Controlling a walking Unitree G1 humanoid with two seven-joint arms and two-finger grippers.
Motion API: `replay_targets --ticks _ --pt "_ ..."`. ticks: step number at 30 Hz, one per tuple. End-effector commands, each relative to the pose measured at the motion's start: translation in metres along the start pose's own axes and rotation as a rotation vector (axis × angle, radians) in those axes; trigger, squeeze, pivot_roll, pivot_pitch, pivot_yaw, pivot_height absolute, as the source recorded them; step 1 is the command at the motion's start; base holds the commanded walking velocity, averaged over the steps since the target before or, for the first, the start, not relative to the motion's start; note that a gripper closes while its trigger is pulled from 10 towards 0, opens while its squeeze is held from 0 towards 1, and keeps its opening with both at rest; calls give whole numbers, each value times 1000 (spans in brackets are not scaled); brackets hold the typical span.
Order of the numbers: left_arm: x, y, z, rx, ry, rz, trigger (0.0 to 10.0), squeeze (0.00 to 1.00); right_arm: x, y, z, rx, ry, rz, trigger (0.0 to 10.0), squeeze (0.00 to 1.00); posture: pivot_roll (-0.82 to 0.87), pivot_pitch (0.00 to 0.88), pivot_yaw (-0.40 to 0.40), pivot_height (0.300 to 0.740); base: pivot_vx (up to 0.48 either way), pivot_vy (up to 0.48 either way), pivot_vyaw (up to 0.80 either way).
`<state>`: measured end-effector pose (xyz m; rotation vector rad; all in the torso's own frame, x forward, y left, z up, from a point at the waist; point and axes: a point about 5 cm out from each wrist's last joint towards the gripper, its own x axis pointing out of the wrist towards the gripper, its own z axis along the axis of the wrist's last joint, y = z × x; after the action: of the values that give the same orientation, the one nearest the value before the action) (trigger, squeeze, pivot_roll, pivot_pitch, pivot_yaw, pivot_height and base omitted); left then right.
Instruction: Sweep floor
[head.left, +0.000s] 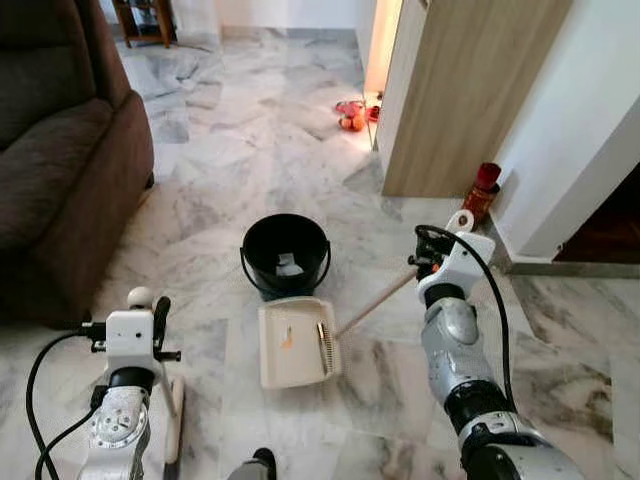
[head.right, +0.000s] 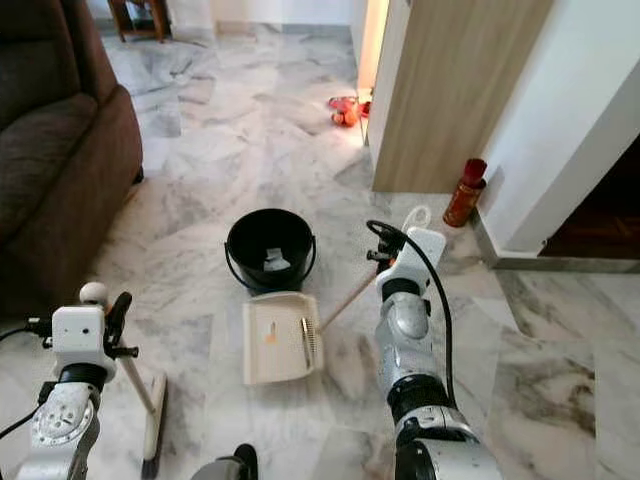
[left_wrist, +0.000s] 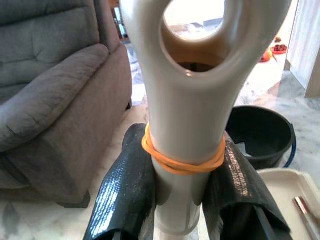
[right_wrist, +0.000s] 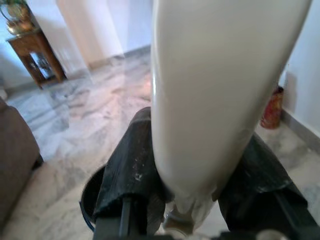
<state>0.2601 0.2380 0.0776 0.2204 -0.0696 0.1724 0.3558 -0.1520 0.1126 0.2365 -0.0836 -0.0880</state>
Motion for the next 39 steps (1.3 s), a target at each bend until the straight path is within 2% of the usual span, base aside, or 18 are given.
replay_targets --ticks 1,13,18,20,30,39 --pt "4 0 11 11 -50 10 10000 0 4 -1 19 7 -70 -1 10000 0 149 61 -19 740 0 0 0" --pt "6 -2 13 8 -46 -4 10000 0 -5 -5 46 -11 -133 -9 10000 0 145 83 -3 740 0 0 0" --pt "8 -3 14 8 -46 -8 10000 0 -12 2 52 5 -129 18 10000 0 148 89 3 740 0 0 0" --pt "10 -5 15 6 -48 -16 10000 0 -20 10 60 26 -132 69 10000 0 151 92 6 740 0 0 0" --pt "11 -7 15 4 -46 -27 10000 0 -33 17 73 41 -135 125 10000 0 153 94 7 740 0 0 0" --pt "9 -8 14 3 -45 -25 10000 0 -37 29 99 107 -251 155 10000 0 156 86 2 740 0 0 0"
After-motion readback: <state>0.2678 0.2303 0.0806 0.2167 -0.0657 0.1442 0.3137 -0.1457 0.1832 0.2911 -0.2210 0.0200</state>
